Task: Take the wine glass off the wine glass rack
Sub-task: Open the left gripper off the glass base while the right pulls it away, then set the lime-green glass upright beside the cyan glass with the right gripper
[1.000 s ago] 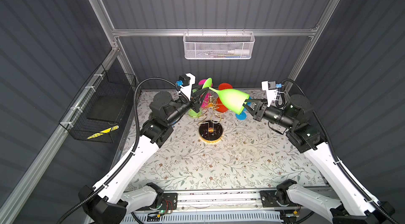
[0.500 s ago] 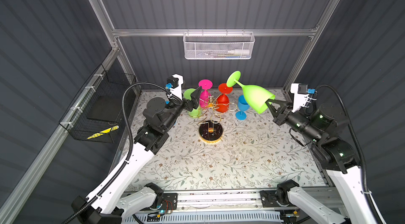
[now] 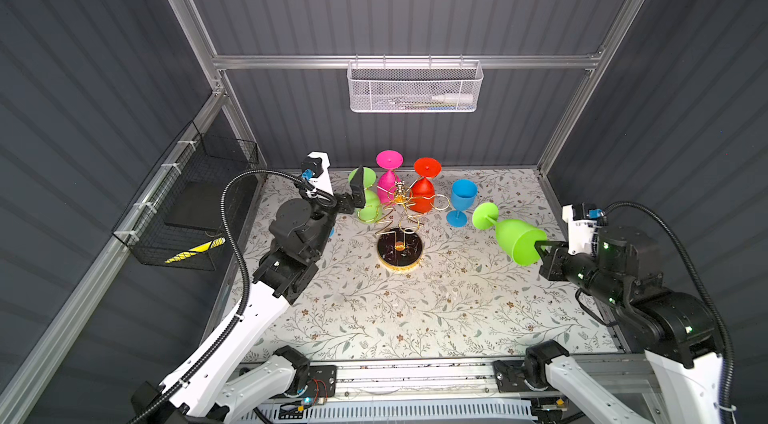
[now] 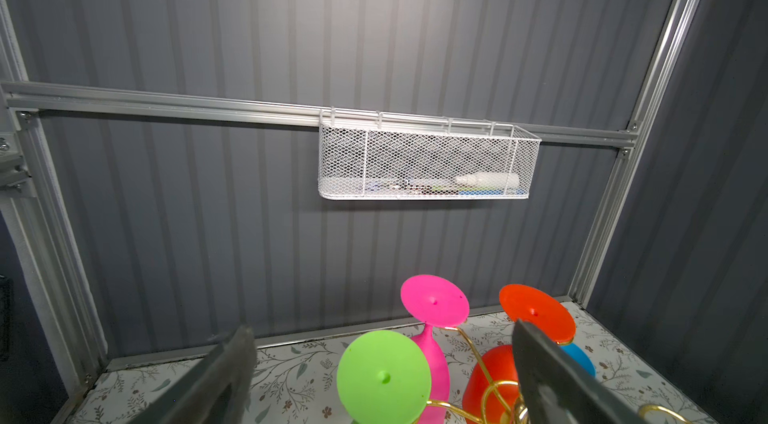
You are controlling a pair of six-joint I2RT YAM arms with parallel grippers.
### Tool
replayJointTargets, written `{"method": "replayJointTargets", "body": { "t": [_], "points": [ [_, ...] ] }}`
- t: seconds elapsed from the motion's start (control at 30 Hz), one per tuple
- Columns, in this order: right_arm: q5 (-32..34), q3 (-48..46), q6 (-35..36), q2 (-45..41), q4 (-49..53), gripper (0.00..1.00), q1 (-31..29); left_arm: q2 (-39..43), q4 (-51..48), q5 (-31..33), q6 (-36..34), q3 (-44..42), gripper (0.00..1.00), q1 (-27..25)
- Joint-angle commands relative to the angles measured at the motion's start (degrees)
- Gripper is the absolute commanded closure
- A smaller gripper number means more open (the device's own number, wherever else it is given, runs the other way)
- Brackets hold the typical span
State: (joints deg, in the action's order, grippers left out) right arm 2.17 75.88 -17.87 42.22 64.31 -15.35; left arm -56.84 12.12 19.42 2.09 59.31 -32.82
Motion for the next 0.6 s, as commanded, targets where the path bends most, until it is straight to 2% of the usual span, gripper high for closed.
{"method": "replayJointTargets", "body": {
  "t": [0.0, 0.33, 0.57],
  "points": [
    [6.8, -1.5, 1.5, 2.1, 4.9, 1.00, 0.6, 2.0, 1.9, 3.3, -1.7, -1.1, 0.02, 0.3],
    [8.0, -1.0, 5.6, 14.8, 1.0, 1.00, 4.8, 5.9, 0.1, 7.1, -5.5, -4.1, 0.01, 0.3],
    [4.5, 2.9, 9.0, 27.3, -4.1, 1.00, 10.1, 6.9, -0.6, 8.9, -8.6, -5.6, 0.01, 0.3]
  ]
}}
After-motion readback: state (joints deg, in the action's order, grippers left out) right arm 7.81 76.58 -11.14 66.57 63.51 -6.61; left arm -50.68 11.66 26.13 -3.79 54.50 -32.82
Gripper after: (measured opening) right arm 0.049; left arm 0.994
